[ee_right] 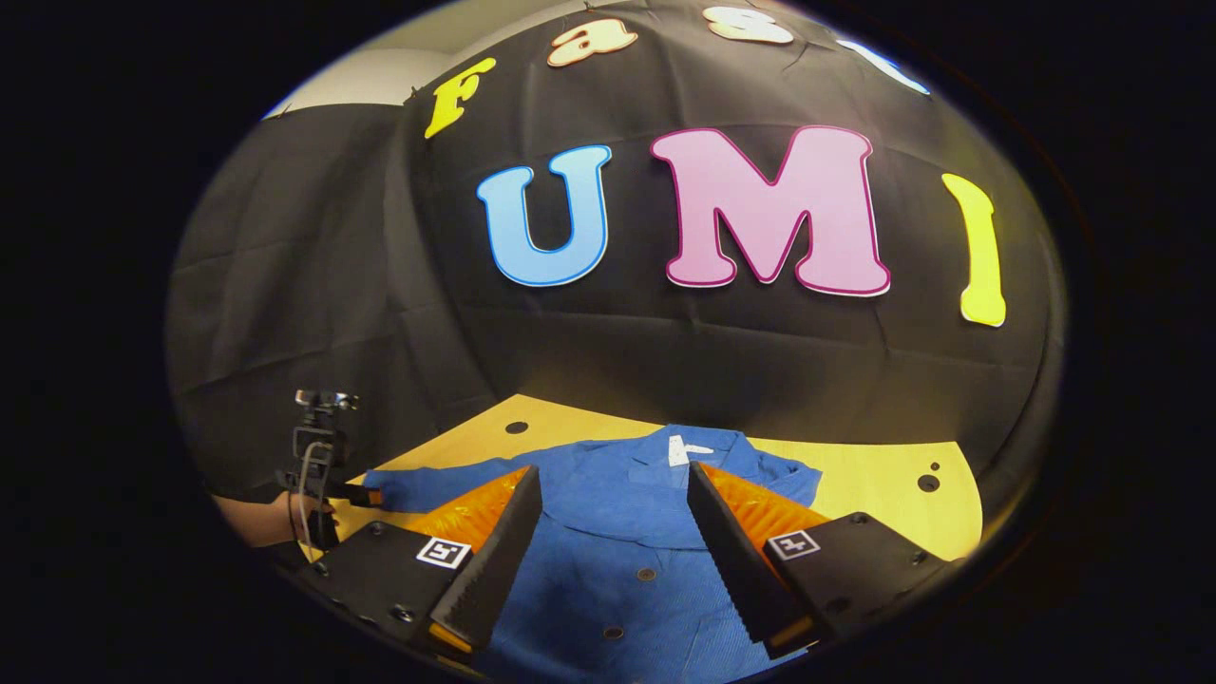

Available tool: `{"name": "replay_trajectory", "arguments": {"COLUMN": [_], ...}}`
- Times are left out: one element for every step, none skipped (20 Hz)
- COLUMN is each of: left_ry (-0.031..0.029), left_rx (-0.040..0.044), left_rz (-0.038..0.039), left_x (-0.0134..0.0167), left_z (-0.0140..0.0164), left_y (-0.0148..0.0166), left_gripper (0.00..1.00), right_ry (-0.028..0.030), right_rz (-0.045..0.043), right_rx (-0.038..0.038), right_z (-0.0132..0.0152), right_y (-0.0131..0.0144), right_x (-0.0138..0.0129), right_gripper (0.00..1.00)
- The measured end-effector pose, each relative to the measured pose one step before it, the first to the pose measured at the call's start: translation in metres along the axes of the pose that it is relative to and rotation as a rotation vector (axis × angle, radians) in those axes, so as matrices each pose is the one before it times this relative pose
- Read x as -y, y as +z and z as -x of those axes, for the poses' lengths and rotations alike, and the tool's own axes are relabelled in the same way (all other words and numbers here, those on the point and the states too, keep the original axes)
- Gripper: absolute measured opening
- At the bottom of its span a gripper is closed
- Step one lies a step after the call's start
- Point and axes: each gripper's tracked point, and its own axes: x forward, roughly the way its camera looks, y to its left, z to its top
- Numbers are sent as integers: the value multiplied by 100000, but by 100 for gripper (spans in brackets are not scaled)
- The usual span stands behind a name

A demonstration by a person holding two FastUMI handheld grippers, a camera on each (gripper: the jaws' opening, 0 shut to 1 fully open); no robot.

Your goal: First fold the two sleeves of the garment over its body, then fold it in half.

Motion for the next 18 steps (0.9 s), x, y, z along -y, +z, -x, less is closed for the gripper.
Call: {"name": "replay_trajectory", "arguments": {"left_ry": [-1761, -630, -798, -1542, -3047, -3571, -110, 103, -970, -309, -1191, -583, -289, -40, -1557, -1729, -1197, -1337], "left_rx": [1808, -1516, -272, -1193, -588, -2270, -1719, -1495, -242, -46, 756, 571, 533, 732, -78, 174, 235, 576], "left_rz": [533, 598, 661, 390, 1386, 3846, 2582, -579, -297, -669, -1269, -168, -138, -77, -61, -44, 1952, 852], "left_x": [209, 7, -71, 299, 161, 271, -401, -184, 200, 114, 494, 625, 646, 186, 283, 207, 245, 106], "left_z": [32, 124, 82, -178, 114, 231, 682, -7, -639, -521, 520, -474, -341, -159, 32, 79, 65, 13], "left_y": [778, -67, -373, -1, -40, 2, -113, 166, 25, 279, 2, 111, 165, 154, 33, 205, 212, -57], "left_gripper": [85, 85, 83, 83, 81, 80, 78, 78, 78, 71, 58, 51, 27, 19, 10, 9, 7, 2], "right_ry": [-93, -238, -80, 61, -115, -1, 35, 269, 379, 1038, 140, -633, -508, -644, -628, -654, -753, -740], "right_rz": [2015, 2794, 3031, 2652, 2352, 2386, 1851, 1170, 120, -734, -480, -628, -849, -888, -839, -667, -401, -128], "right_rx": [1735, 1895, 1846, 1749, 1573, 966, 457, 90, -114, -9, -494, -789, -721, -1004, -761, -386, -160, -184], "right_z": [550, 520, 513, 389, 404, 152, -1, 93, 24, 12, 105, 117, 154, 53, 25, 143, -79, 40], "right_y": [548, 552, 444, 582, 316, 233, -10, 6, -107, -76, -165, -203, -302, -254, -280, -82, -153, -186], "right_x": [70, 147, -30, -77, -102, 28, -68, -48, -76, -134, 27, 300, 34, 203, 336, 358, 315, 293], "right_gripper": [98, 98, 98, 97, 97, 97, 97, 98, 98, 100, 100, 100, 100, 100, 100, 100, 100, 100]}}
